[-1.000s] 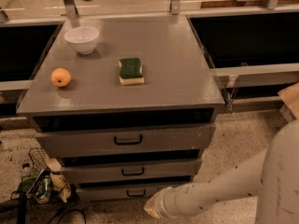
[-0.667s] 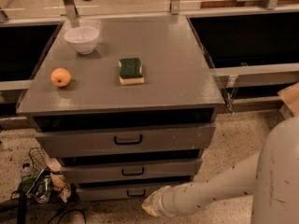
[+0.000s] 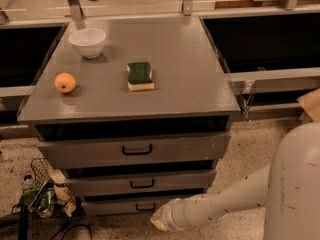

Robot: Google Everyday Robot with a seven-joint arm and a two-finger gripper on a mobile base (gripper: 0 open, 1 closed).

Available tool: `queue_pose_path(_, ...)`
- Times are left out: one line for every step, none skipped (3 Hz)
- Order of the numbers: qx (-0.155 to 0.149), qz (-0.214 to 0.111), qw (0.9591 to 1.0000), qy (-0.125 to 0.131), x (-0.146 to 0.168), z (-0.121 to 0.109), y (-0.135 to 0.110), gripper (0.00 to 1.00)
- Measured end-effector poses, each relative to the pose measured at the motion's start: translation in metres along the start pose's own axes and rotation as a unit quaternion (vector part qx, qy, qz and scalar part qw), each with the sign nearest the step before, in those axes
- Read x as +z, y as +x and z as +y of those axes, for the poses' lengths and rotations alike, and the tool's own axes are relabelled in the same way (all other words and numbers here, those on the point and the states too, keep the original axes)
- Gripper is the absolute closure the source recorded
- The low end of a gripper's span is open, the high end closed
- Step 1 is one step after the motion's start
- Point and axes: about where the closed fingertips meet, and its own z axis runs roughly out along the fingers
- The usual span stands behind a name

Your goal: Open bottom drawer

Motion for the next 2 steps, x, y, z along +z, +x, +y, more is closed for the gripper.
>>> queue_pose_path(0.0, 0.0, 1.0, 0.0, 0.0, 0.0, 0.0, 0.58)
queue_pose_path(0.0, 0.0, 1.0, 0.0, 0.0, 0.0, 0.0, 0.35)
